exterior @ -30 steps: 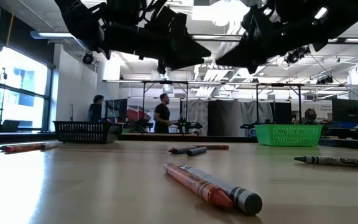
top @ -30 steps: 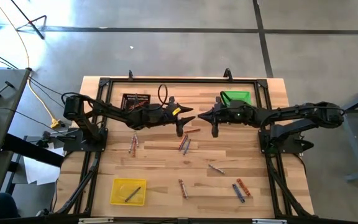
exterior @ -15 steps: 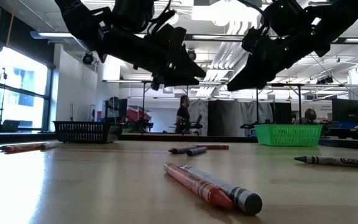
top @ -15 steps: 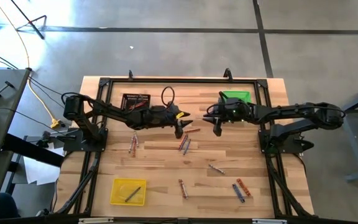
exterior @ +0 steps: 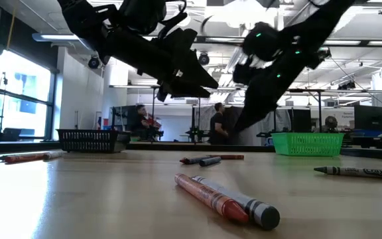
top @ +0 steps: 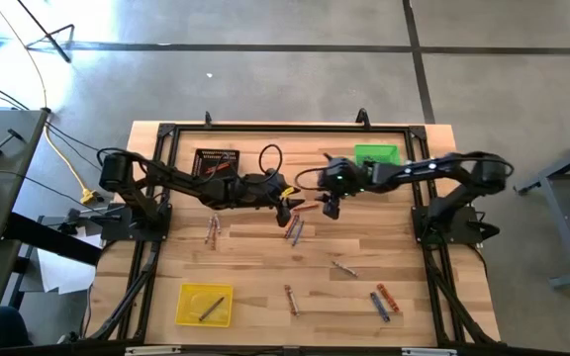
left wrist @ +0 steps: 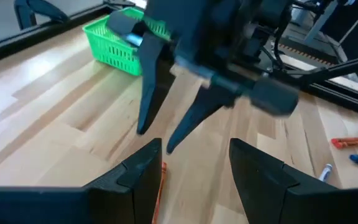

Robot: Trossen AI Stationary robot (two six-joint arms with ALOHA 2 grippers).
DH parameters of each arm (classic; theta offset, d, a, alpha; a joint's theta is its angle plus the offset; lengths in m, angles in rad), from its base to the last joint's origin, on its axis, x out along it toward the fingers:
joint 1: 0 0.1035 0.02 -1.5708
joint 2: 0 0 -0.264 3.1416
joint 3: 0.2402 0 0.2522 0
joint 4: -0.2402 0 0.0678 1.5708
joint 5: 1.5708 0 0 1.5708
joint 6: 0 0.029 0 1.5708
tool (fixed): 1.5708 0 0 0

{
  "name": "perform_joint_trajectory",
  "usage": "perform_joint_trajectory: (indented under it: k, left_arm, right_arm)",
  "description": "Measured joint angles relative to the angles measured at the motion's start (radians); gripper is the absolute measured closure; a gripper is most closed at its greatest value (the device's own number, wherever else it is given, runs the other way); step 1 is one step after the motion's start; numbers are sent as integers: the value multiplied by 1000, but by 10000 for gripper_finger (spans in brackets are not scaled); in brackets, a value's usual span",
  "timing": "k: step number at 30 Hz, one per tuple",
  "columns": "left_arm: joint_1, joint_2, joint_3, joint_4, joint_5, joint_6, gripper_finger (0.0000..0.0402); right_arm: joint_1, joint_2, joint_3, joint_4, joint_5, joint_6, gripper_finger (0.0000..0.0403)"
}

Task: Sort crayons
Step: Put the orange crayon into the black bin

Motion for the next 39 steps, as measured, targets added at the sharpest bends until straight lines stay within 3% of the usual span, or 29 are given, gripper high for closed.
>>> perform_joint_trajectory:
  k: [5,10,21,29,39]
  left_arm:
    - [0,-13,-1,-94,-16,-41,225]
    - [0,-28,-1,-143,-23,-46,225]
    - [-30,-122,-1,-284,-46,-66,225]
    - [-74,-241,1,-574,-200,-156,225]
    - [-110,-307,0,-662,-307,-170,225]
  right_arm:
    - [-1,137,135,-197,0,-41,256]
    - [0,206,192,-225,0,-48,256]
    - [18,216,196,-217,-16,-40,256]
    - [34,216,196,-216,-16,-44,257]
    - [54,213,195,-223,-16,-44,257]
